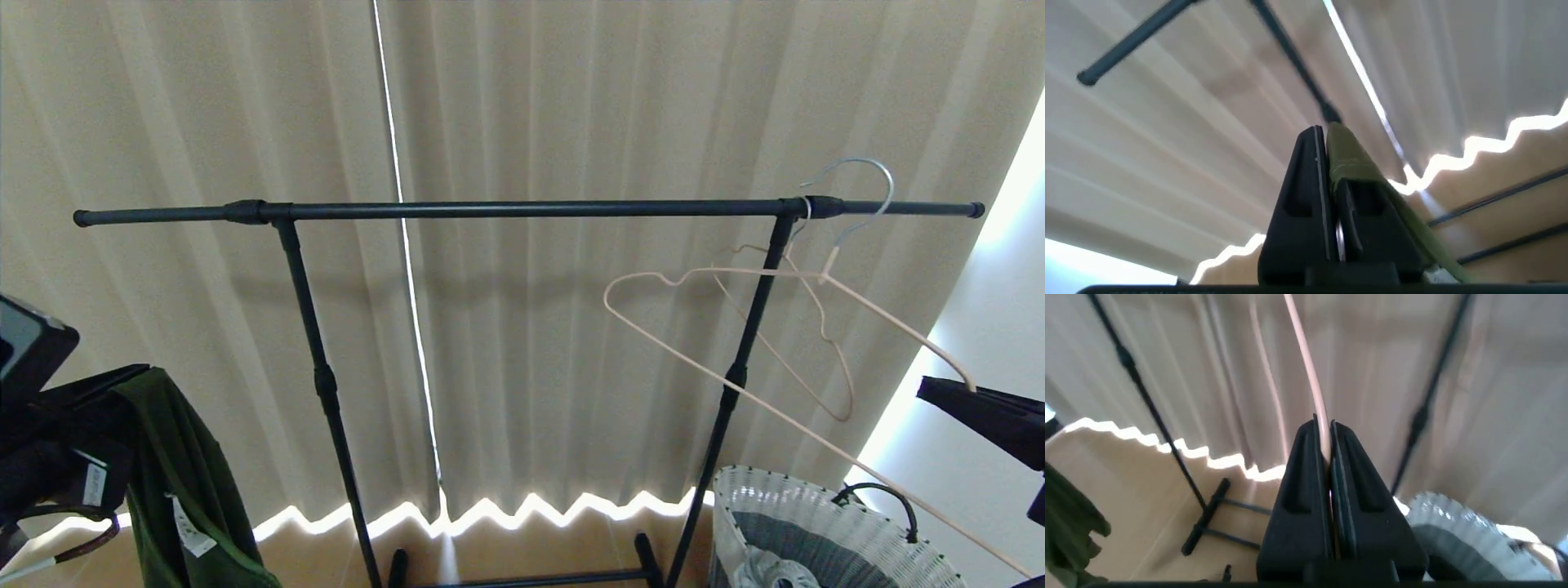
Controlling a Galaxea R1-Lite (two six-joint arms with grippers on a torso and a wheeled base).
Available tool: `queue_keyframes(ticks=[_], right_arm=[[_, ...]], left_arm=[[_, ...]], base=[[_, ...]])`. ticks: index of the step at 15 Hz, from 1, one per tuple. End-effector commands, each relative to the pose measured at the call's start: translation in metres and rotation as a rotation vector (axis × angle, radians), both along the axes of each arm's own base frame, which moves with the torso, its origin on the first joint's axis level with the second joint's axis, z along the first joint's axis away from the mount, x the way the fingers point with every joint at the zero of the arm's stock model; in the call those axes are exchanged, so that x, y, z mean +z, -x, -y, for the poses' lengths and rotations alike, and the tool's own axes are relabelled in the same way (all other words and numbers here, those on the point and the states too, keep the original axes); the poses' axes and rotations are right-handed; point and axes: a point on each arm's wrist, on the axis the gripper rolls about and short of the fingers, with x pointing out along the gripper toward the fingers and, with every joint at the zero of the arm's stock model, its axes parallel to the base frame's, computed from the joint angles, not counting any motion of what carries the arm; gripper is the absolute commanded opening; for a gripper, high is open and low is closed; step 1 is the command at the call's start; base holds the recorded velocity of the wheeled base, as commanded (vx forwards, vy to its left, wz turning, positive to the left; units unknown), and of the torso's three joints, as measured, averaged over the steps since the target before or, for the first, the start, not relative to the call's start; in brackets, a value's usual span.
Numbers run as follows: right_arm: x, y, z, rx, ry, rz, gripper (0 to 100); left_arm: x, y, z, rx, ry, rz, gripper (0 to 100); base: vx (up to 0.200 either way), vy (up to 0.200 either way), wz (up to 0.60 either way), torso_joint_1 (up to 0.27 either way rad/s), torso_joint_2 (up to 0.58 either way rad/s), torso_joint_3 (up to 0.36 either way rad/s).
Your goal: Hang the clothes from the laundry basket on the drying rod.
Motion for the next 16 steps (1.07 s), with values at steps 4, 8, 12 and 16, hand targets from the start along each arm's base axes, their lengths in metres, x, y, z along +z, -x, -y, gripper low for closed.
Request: queue_keyframes(ticks=[4, 8, 12, 16], right_arm=[[-0.001, -0.029, -0.034, 0.177, 0.002, -0.014, 0], [0.001, -0.029, -0.063, 0.311, -0.119, -0.027, 0], [0.001, -0.019, -0.077, 0.412, -0.135, -0.042, 0], [-0.001, -0.019, -0.083, 0.436, -0.131, -0.056, 0]], left_arm=[[0.018, -0.044, 0.014, 0.038, -0.039, -0.024, 0], [0.030, -0.090, 0.053, 0.082, 0.029, -0.059, 0], [0.043, -0.129, 0.093, 0.165, 0.159, -0.091, 0], [0.040, -0.144, 0.111, 0.197, 0.189, -0.089, 0]], base=[[0.000, 0.000, 0.00, 0.000, 0.00, 0.000], [0.000, 0.000, 0.00, 0.000, 0.00, 0.000], [0.000, 0.000, 0.00, 0.000, 0.00, 0.000], [0.000, 0.000, 0.00, 0.000, 0.00, 0.000]])
